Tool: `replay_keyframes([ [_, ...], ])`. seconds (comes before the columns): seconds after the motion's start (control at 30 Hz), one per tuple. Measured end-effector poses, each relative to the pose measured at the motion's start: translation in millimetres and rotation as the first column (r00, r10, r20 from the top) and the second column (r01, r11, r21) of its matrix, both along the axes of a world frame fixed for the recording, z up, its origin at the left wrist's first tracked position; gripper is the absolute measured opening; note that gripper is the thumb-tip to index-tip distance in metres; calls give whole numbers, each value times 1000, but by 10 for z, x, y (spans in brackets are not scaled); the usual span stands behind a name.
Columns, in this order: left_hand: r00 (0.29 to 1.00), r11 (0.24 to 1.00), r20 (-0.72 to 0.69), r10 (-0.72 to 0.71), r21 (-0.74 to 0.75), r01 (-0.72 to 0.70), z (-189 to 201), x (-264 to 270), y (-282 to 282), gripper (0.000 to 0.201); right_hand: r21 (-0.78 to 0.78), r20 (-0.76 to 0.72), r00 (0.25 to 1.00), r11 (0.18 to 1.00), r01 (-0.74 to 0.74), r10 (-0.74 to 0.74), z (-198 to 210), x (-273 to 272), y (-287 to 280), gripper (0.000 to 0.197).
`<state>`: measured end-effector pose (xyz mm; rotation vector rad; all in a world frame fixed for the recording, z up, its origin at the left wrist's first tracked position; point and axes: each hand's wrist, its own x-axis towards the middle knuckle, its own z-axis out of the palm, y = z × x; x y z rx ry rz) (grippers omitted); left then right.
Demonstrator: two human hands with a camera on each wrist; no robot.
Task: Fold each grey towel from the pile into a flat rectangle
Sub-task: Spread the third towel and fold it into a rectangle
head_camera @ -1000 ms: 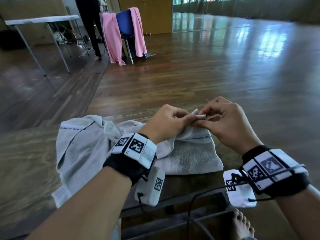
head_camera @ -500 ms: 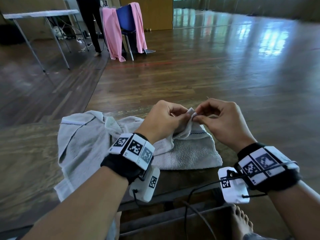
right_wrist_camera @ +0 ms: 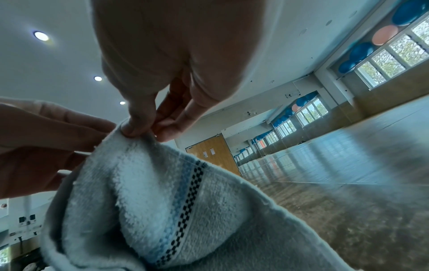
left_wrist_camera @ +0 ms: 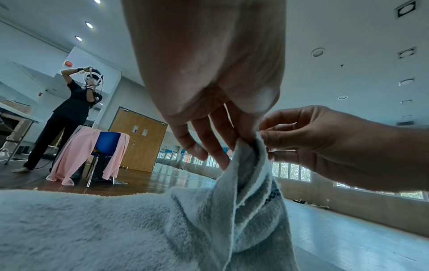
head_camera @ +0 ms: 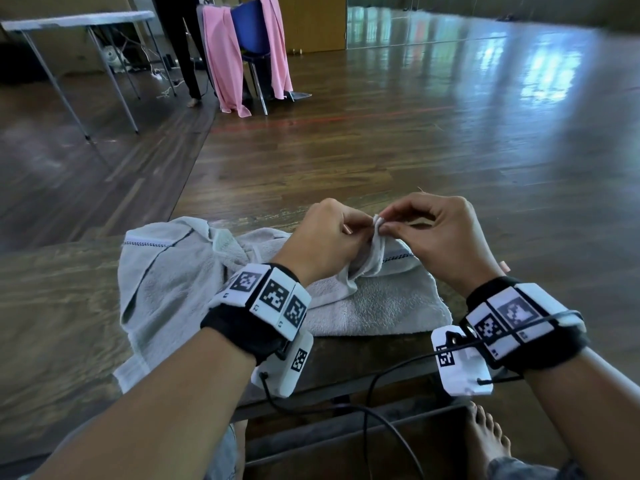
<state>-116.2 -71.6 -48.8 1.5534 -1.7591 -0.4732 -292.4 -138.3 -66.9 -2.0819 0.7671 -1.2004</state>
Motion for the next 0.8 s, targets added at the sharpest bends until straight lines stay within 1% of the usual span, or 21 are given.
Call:
replay_keyframes([
  [0.1,998,1000,63,-14,10,13,5,16,-21,21,23,-52,998,1000,-17,18,-6,5,-14,21],
  [0.13,997,1000,81,-19,16,18,5,22,-23,21,36,-70,997,999,-36,39,-3,5,-16,21],
  [0.2,994,1000,112,-12,24,9,9,23,-22,19,34,-109,992,997,-64,68,0,9,-14,15],
  [0.27,993,999,113,34,-25,-32,21,15,-14,15,8,-123,992,999,-36,37,5,8,-20,8],
  [0.33,995,993,67,72,-98,-65,47,0,2,22,-9,-94,995,1000,19,-20,14,8,-47,7],
  [0.37,995,992,66,70,-111,-62,53,-8,4,26,-14,-77,996,999,39,-40,17,11,-58,8],
  [0.4,992,992,104,65,-112,-53,52,-20,5,27,-22,-67,996,998,52,-53,19,17,-61,8],
  [0.43,982,992,172,74,-114,-54,40,-30,5,28,-35,-64,996,998,57,-59,16,25,-60,8],
  [0.5,945,985,296,138,-144,-99,-7,-36,2,26,-70,-67,997,997,43,-48,6,41,-40,9],
  [0.57,929,977,321,184,-167,-136,-41,-23,2,28,-99,-75,997,995,16,-23,12,45,-22,9],
  [0.63,928,978,317,195,-137,-159,-44,17,-2,31,-126,-64,998,992,20,-28,36,19,-43,9],
  [0.67,925,980,326,196,-108,-170,-42,51,-15,28,-136,-47,998,990,41,-48,52,-11,-66,9],
  [0.73,903,975,368,221,-78,-207,-39,145,-34,25,-141,20,995,985,97,-95,90,-80,-119,9],
  [0.8,875,966,410,257,-88,-243,-36,243,-26,29,-129,115,985,982,139,-125,128,-147,-163,10],
])
